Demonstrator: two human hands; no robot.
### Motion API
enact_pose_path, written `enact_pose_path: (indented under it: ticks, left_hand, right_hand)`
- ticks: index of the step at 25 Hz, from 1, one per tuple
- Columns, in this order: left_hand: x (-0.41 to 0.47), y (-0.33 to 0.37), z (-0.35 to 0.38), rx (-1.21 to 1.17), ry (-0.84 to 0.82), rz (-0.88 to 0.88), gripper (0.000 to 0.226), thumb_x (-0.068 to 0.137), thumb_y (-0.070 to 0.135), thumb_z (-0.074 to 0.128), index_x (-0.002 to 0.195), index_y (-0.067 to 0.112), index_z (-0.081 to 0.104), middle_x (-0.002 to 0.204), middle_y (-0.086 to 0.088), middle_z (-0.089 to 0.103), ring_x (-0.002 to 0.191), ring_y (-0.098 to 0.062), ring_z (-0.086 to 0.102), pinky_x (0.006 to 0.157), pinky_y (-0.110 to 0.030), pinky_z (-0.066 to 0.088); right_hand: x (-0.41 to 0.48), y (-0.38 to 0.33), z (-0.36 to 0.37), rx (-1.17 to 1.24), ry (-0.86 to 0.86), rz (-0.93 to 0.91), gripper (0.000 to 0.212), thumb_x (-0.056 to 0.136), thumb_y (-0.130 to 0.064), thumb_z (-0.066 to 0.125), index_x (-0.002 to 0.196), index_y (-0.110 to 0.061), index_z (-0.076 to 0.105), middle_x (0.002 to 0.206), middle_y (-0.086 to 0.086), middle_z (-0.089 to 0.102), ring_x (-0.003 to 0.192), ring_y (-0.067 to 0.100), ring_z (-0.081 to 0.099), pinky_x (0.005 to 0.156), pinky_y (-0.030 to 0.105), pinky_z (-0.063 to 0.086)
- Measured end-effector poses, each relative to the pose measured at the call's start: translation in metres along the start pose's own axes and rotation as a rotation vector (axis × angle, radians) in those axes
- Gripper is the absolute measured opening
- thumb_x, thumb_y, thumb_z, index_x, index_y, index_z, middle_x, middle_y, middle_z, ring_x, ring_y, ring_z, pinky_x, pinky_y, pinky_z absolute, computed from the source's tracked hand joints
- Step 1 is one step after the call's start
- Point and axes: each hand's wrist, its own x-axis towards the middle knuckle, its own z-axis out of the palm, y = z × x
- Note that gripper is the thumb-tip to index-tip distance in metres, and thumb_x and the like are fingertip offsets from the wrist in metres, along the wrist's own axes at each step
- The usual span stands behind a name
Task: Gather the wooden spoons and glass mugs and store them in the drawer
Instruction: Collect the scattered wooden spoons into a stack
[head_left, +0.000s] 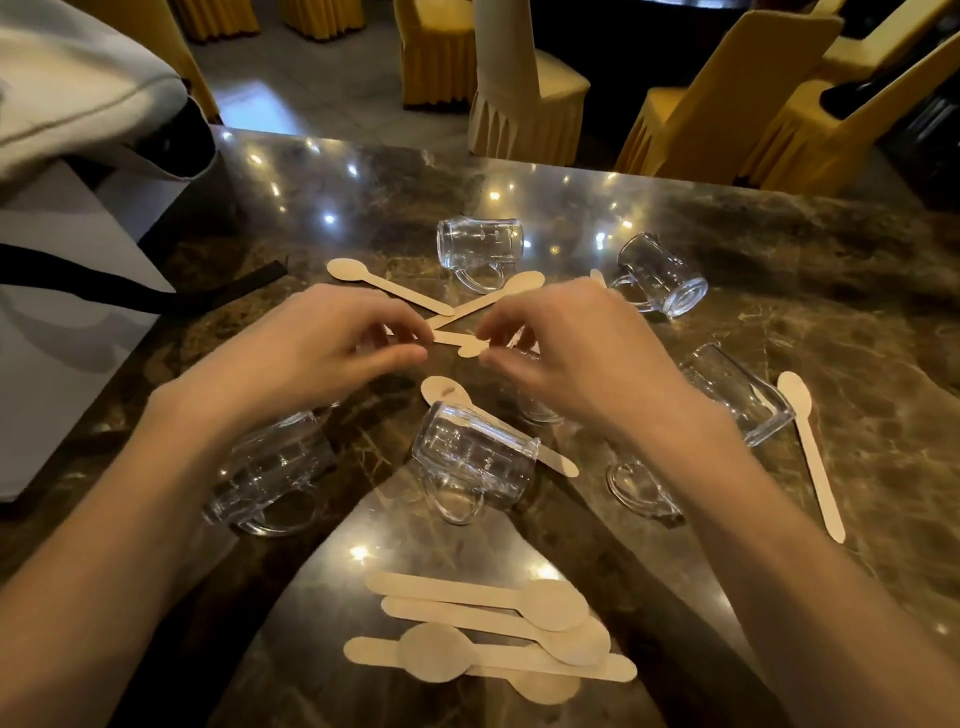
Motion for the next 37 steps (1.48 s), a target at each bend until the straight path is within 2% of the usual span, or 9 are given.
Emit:
enact_pose_path:
  ticks: [9, 12, 14, 17, 22, 26, 30, 34, 37]
  left_hand:
    - [0.042, -0.036, 0.005, 0.197, 0.02, -0.122, 0.019, 0.084, 0.04, 0.063, 0.103, 0.039, 0.064, 0.098, 0.012, 0.058, 0.095, -0.009, 0.059, 0.079, -0.041, 0.054]
    - [0.048, -0.046, 0.01, 0.231, -0.008, -0.145, 0.021, 0.084, 0.037, 0.064, 0.105, 0.038, 0.064, 0.103, 0.009, 0.062, 0.096, -0.011, 0.06, 0.073, -0.033, 0.053]
    - [0.052, -0.051, 0.014, 0.255, -0.021, -0.151, 0.024, 0.084, 0.037, 0.064, 0.108, 0.037, 0.064, 0.11, 0.009, 0.064, 0.096, -0.012, 0.06, 0.068, -0.027, 0.049]
    - [0.056, -0.055, 0.018, 0.308, -0.075, -0.172, 0.03, 0.085, 0.037, 0.062, 0.115, 0.037, 0.062, 0.119, 0.008, 0.058, 0.101, -0.016, 0.058, 0.072, -0.031, 0.049]
    - [0.06, -0.057, 0.019, 0.366, -0.126, -0.204, 0.034, 0.086, 0.038, 0.061, 0.12, 0.038, 0.059, 0.12, 0.008, 0.058, 0.105, -0.018, 0.058, 0.079, -0.036, 0.052]
    - [0.063, -0.056, 0.019, 0.377, -0.123, -0.2, 0.028, 0.086, 0.035, 0.062, 0.113, 0.037, 0.061, 0.116, 0.009, 0.061, 0.102, -0.017, 0.059, 0.069, -0.028, 0.044]
    - [0.064, -0.055, 0.02, 0.373, -0.123, -0.204, 0.021, 0.085, 0.035, 0.063, 0.106, 0.036, 0.062, 0.111, 0.009, 0.062, 0.098, -0.016, 0.059, 0.065, -0.027, 0.04]
    - [0.063, -0.058, 0.02, 0.356, -0.109, -0.202, 0.017, 0.084, 0.036, 0.064, 0.101, 0.036, 0.062, 0.105, 0.01, 0.063, 0.094, -0.015, 0.06, 0.063, -0.026, 0.039]
    - [0.062, -0.059, 0.019, 0.34, -0.09, -0.192, 0.01, 0.083, 0.035, 0.065, 0.091, 0.035, 0.059, 0.096, 0.01, 0.065, 0.084, -0.013, 0.059, 0.052, -0.021, 0.033]
  right_hand:
    - [0.084, 0.007, 0.028, -0.011, -0.052, -0.002, 0.016, 0.086, -0.03, 0.063, 0.1, -0.027, 0.069, 0.098, -0.001, 0.07, 0.089, 0.017, 0.063, 0.077, 0.036, 0.055]
    - [0.107, 0.007, 0.044, -0.022, -0.081, 0.015, 0.018, 0.086, -0.026, 0.064, 0.102, -0.022, 0.069, 0.099, 0.002, 0.069, 0.087, 0.017, 0.062, 0.07, 0.029, 0.052]
    - [0.121, 0.006, 0.055, -0.007, -0.09, 0.016, 0.02, 0.087, -0.024, 0.063, 0.105, -0.019, 0.068, 0.1, 0.005, 0.068, 0.085, 0.019, 0.063, 0.073, 0.03, 0.055]
    - [0.139, 0.0, 0.071, 0.017, -0.128, 0.021, 0.023, 0.087, -0.016, 0.063, 0.11, -0.013, 0.065, 0.101, 0.01, 0.066, 0.086, 0.023, 0.064, 0.079, 0.036, 0.057]
    - [0.152, -0.008, 0.088, -0.031, -0.092, -0.022, 0.021, 0.085, -0.013, 0.065, 0.105, -0.01, 0.066, 0.09, 0.01, 0.066, 0.078, 0.025, 0.064, 0.073, 0.035, 0.054]
    - [0.155, -0.01, 0.093, -0.042, -0.047, -0.017, 0.021, 0.084, -0.008, 0.063, 0.105, -0.008, 0.066, 0.093, 0.013, 0.066, 0.085, 0.031, 0.065, 0.076, 0.041, 0.055]
    - [0.154, -0.01, 0.096, -0.02, 0.022, 0.017, 0.02, 0.083, -0.006, 0.064, 0.103, -0.009, 0.066, 0.093, 0.014, 0.067, 0.086, 0.031, 0.064, 0.073, 0.04, 0.053]
    - [0.155, -0.01, 0.096, 0.014, 0.012, 0.055, 0.019, 0.084, -0.007, 0.063, 0.103, -0.01, 0.066, 0.093, 0.014, 0.067, 0.086, 0.031, 0.064, 0.072, 0.04, 0.053]
    - [0.155, -0.009, 0.096, 0.033, -0.013, 0.052, 0.022, 0.083, -0.006, 0.065, 0.104, -0.009, 0.066, 0.094, 0.014, 0.067, 0.086, 0.031, 0.064, 0.076, 0.043, 0.056]
